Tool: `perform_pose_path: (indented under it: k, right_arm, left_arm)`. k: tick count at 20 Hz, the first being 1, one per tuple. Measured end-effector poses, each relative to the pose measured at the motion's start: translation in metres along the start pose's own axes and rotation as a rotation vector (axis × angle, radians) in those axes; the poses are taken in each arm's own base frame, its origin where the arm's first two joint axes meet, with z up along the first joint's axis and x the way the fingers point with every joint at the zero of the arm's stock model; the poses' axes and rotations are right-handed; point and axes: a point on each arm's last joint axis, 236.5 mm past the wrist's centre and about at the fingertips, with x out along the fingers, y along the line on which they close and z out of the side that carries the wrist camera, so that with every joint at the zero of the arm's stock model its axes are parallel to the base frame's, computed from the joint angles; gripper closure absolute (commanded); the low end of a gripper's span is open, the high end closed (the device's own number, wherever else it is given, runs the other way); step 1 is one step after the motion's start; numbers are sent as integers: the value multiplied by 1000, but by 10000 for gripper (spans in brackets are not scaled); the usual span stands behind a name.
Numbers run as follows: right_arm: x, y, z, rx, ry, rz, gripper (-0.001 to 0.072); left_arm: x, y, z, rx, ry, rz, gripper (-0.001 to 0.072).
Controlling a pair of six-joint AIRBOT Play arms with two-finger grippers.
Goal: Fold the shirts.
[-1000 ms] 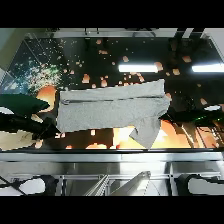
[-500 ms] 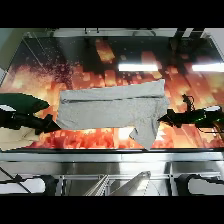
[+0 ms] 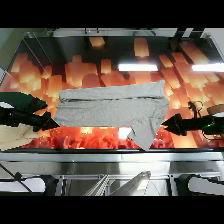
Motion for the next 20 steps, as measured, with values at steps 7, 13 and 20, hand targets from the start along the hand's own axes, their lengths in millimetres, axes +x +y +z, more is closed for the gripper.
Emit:
perform_pose_path:
  k: [7,13,20]
  right_arm:
    - [37,17,-38,31,53,46,524]
    - [39,45,-30,-41,-5,120,695]
    - [-27,88,-23,-135,-121,271,695]
  left_arm:
    - [3,-1,-1,-4,15,-20,687]
    - [-4,0,-1,-2,19,-22,687]
    - [-37,-19,0,36,15,-70,687]
